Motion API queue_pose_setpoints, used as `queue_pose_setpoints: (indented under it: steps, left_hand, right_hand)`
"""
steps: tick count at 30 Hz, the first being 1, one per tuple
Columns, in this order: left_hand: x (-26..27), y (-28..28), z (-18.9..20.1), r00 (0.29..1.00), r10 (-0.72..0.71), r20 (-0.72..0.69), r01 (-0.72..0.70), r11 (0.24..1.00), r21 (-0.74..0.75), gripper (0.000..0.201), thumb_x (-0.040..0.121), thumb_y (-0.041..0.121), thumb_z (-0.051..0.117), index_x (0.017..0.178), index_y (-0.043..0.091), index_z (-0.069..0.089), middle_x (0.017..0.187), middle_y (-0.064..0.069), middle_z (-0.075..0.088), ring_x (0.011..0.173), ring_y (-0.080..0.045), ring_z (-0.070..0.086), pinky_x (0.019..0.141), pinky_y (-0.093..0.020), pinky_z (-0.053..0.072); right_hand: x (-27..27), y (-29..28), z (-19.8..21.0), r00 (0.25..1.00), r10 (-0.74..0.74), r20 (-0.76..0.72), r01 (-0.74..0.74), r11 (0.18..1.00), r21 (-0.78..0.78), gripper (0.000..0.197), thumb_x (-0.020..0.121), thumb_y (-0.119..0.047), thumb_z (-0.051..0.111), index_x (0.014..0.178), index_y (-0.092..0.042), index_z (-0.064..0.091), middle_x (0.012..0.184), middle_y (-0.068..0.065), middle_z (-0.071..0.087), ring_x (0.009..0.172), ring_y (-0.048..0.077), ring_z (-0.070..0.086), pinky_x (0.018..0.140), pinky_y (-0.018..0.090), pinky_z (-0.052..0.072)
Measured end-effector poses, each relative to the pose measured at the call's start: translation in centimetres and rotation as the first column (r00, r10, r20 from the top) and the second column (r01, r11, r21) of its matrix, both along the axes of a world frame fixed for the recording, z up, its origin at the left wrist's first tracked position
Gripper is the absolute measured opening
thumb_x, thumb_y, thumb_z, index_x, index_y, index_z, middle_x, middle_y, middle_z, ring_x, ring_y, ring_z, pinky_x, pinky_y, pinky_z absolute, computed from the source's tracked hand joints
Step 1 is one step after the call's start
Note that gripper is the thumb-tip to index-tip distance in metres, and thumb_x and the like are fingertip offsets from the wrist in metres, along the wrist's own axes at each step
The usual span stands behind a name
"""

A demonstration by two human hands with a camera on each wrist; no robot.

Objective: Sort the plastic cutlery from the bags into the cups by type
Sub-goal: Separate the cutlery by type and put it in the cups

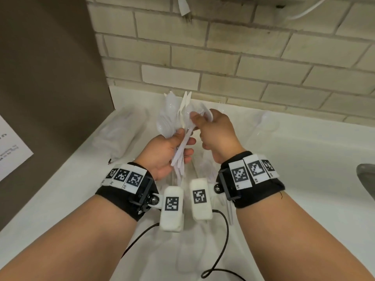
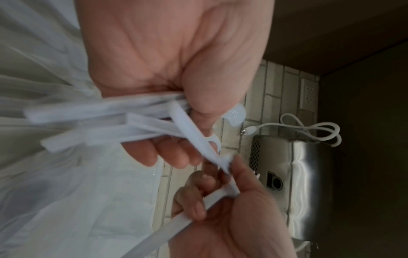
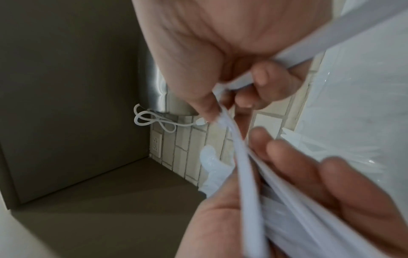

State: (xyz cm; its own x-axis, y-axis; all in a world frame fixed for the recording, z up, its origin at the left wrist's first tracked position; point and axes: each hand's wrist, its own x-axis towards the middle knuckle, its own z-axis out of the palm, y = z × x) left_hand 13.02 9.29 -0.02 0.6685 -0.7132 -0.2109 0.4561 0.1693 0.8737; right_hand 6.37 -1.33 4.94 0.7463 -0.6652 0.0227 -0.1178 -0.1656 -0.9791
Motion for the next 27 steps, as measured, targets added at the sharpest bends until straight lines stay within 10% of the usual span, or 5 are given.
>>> queue_pose_setpoints:
  steps: [5,9,14,21,27]
  left_hand:
    - [0.2,0.0,-0.3,0.997,0.024,0.067,-0.026,0.999,0.031,0.024,0.099,0.02,0.047,0.089,0.007,0.064,0.066,0.0,0.066,0.057,-0.015,0.062,0.068,-0.031,0.055]
    - [0.2,-0.4,-0.3,0.986,0.028,0.162,-0.042,0.995,0.085,0.016,0.099,0.017,0.046,0.091,0.012,0.06,0.07,-0.002,0.055,0.051,-0.012,0.048,0.053,-0.029,0.042]
    - [-0.1,-0.5,0.0,0.958,-0.013,0.287,-0.026,0.991,0.13,0.012,0.098,0.01,0.042,0.096,0.013,0.053,0.067,-0.001,0.044,0.049,-0.009,0.038,0.049,-0.026,0.035]
    - [0.1,0.2,-0.5,0.971,-0.118,0.209,0.129,0.991,-0.042,0.01,0.095,0.026,0.049,0.101,0.021,0.056,0.068,0.006,0.048,0.056,-0.008,0.039,0.055,-0.025,0.038]
    - [0.8,0.2,-0.5,0.993,-0.121,0.014,0.121,0.987,-0.108,0.034,0.089,0.045,0.05,0.105,0.017,0.062,0.07,0.0,0.047,0.056,-0.011,0.044,0.057,-0.028,0.041]
  right_hand:
    - [0.2,-0.5,0.5,0.998,-0.041,0.051,0.04,0.999,0.008,0.017,0.1,-0.03,0.042,0.107,-0.016,0.047,0.067,0.0,0.063,0.056,0.016,0.057,0.055,0.029,0.042]
    - [0.2,0.3,0.5,0.992,0.129,-0.013,-0.13,0.983,-0.132,0.027,0.086,-0.033,0.069,0.098,-0.013,0.055,0.068,-0.003,0.056,0.041,0.004,0.05,0.041,0.017,0.039]
    - [1.1,0.5,-0.4,0.981,0.179,-0.072,-0.19,0.963,-0.193,0.032,0.074,-0.032,0.08,0.092,-0.009,0.068,0.08,0.002,0.07,0.067,0.014,0.067,0.063,0.023,0.05]
    - [1.0,0.1,-0.7,0.989,0.137,-0.058,-0.147,0.962,-0.231,0.034,0.089,-0.016,0.061,0.06,-0.026,0.047,0.045,-0.017,0.049,0.038,-0.003,0.045,0.047,0.014,0.033]
    - [1.3,0.7,-0.7,0.993,-0.012,0.117,0.035,0.981,-0.192,0.019,0.093,-0.019,0.054,0.076,-0.022,0.046,0.078,-0.001,0.068,0.066,0.015,0.068,0.065,0.029,0.052]
